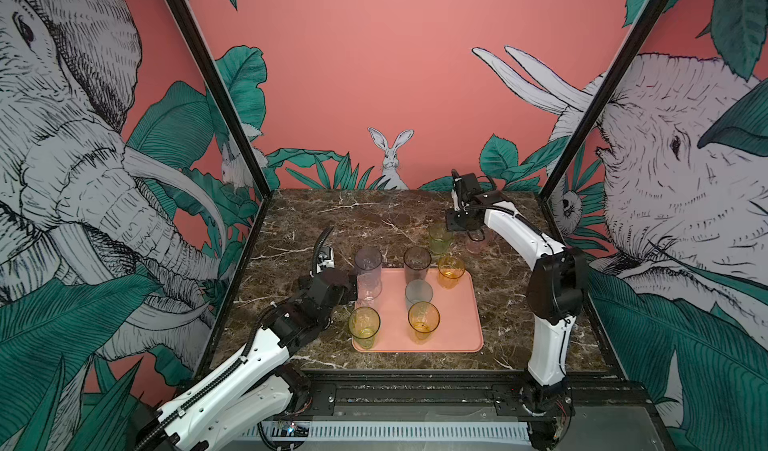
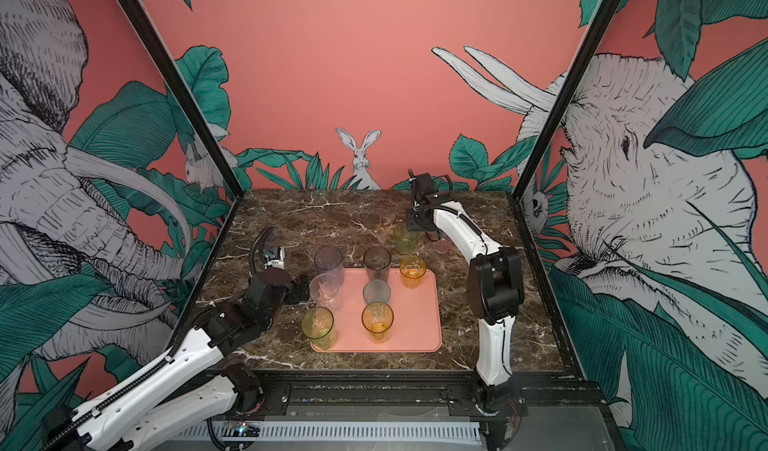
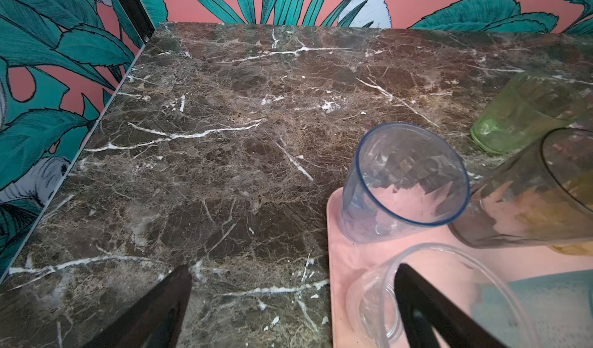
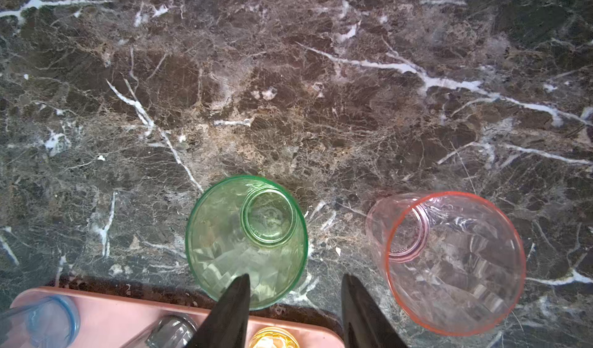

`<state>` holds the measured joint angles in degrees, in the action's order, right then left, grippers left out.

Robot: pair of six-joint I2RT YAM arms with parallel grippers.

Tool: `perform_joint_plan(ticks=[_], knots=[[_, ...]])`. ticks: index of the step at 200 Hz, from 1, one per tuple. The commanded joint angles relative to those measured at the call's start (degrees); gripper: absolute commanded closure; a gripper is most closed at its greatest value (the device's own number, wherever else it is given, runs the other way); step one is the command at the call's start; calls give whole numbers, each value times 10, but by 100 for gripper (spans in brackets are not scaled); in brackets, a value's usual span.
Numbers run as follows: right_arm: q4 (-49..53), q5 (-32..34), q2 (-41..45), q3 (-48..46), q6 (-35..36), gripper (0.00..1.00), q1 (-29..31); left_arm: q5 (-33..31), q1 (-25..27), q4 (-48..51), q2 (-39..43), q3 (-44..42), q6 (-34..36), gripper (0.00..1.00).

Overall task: Place the glasses into the tray
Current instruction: 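Move the right gripper over the green glass beyond the tray, then lower the right gripper onto the green glass rim and grasp it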

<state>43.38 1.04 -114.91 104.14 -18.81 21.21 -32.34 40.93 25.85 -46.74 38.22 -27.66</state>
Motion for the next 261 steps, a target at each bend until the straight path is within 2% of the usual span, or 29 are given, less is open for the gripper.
perform_joint_plan(ticks=[1,161,230,261], knots=[[16,-7,-12,20,3,51,-2,-1,-3,8,5,0,-11,1],[37,-10,-94,72,6,47,-2,0,-3,4,-2,2,-11,1],[39,-15,-114,83,4,53,-1,4,-3,0,-8,5,-11,1],[43,-18,-121,89,3,64,-2,7,-3,-1,-9,6,-11,1]])
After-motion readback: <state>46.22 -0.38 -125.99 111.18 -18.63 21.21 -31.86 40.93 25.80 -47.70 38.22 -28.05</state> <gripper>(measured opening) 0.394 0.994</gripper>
